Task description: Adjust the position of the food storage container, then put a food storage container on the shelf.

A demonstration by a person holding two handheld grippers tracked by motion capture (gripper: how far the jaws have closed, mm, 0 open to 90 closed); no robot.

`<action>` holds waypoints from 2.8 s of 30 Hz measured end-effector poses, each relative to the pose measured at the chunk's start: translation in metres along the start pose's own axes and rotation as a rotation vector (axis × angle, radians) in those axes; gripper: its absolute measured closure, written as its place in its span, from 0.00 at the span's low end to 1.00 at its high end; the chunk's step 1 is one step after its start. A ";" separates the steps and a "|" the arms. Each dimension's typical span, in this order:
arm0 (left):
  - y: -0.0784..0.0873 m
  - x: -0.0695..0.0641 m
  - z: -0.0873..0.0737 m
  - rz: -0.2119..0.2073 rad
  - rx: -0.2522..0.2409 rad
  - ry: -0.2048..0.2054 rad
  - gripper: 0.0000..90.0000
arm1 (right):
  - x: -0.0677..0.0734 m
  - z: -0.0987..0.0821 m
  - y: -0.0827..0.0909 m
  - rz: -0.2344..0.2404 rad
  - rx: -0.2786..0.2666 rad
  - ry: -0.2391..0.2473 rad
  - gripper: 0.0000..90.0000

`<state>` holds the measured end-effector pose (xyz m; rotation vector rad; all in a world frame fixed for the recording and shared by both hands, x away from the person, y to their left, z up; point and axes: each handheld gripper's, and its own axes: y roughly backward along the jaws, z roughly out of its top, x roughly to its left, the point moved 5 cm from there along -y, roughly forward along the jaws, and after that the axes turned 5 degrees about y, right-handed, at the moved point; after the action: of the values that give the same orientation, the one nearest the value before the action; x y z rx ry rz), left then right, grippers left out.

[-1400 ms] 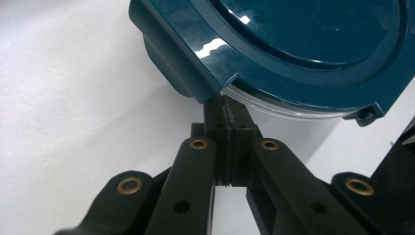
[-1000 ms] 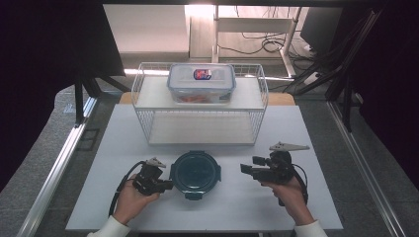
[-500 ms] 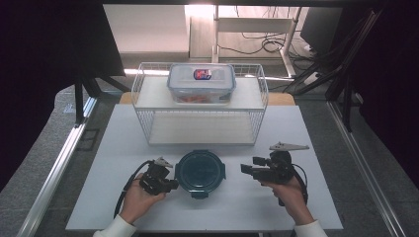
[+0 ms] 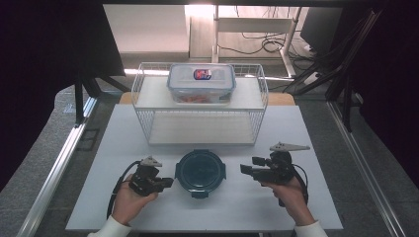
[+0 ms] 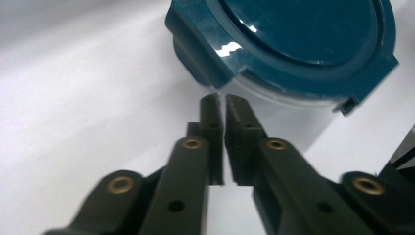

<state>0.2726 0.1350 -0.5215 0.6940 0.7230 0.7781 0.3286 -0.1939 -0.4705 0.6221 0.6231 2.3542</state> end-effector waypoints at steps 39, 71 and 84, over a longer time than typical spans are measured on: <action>0.042 0.022 0.012 0.020 -0.252 0.146 0.22 | 0.013 -0.006 -0.009 0.024 0.025 0.029 0.28; 0.009 0.016 0.043 -0.151 -0.178 0.224 0.12 | 0.036 0.008 -0.061 0.032 0.106 -0.083 0.19; -0.021 0.021 0.045 -0.218 -0.123 0.284 0.11 | 0.024 -0.004 -0.087 0.089 0.149 -0.130 0.14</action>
<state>0.3259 0.1283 -0.5194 0.3883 0.9818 0.7204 0.3478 -0.1186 -0.5162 0.8791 0.7299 2.3408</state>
